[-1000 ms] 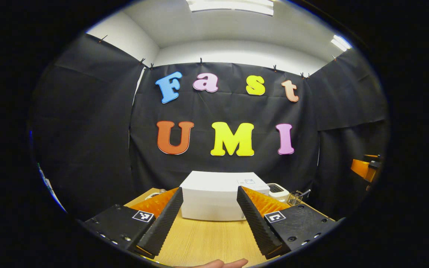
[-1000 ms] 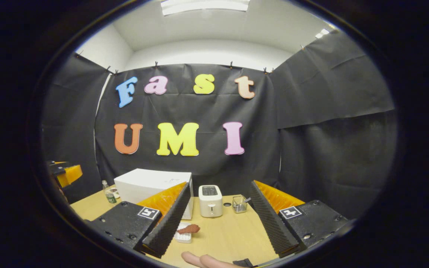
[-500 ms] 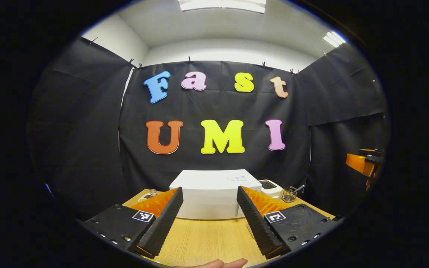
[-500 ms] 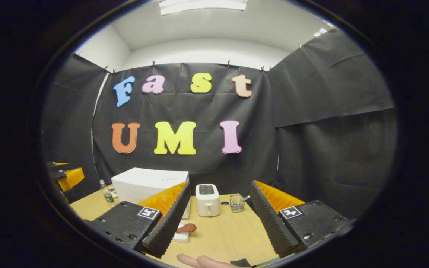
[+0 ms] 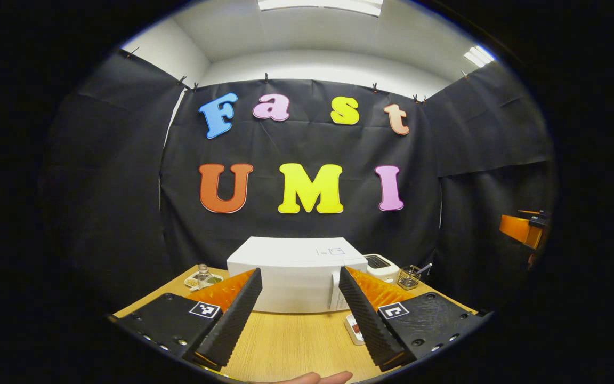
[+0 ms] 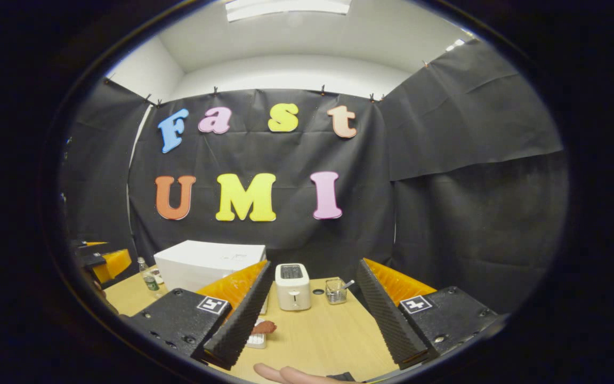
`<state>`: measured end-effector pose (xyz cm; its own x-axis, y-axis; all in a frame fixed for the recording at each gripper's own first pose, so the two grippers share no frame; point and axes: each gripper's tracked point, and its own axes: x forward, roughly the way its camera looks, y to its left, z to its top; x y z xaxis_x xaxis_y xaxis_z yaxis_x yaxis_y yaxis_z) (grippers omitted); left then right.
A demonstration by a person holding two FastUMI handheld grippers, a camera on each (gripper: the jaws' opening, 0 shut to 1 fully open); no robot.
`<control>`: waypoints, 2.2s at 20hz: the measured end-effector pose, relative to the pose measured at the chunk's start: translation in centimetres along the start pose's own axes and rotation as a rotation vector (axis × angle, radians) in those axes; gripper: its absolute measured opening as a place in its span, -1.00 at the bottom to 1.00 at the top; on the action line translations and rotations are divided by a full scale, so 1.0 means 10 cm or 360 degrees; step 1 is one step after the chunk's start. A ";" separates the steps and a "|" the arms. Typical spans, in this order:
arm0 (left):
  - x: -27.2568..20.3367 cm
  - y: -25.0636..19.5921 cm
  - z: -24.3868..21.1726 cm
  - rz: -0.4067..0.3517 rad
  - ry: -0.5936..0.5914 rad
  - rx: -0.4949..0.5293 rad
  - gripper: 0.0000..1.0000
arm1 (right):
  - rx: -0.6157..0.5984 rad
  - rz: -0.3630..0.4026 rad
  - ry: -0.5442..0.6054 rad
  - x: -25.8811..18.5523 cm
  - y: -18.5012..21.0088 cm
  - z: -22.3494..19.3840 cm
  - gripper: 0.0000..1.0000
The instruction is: Open the microwave oven with the left hand, put the food in, and close the microwave oven.
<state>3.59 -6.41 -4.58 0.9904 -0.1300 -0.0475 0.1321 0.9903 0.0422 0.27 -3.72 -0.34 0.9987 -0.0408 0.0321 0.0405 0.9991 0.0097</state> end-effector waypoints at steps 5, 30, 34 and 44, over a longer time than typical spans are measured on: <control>0.60 -0.30 -0.43 -0.0092 0.0037 -0.0029 0.84 | 0.0088 0.0058 0.0050 0.11 -0.03 -0.18 0.86; 2.56 -0.91 -2.10 -0.0062 0.0338 -0.0104 -0.10 | 0.0145 0.0088 0.0211 0.70 -0.60 -1.02 1.00; 2.58 -0.88 -2.12 0.0001 0.0335 -0.0092 -0.59 | 0.0145 0.0039 0.0230 0.68 -0.75 -1.07 1.00; 2.19 -0.84 -2.11 -0.0058 0.0322 -0.0104 -0.88 | 0.0061 -0.0016 0.0155 0.37 -0.89 -0.92 0.86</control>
<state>23.34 -16.56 -27.06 0.9556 -0.1601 -0.2474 0.1582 0.9870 -0.0278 3.95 -12.65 -9.51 0.9967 -0.0482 -0.0655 0.0513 0.9975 0.0477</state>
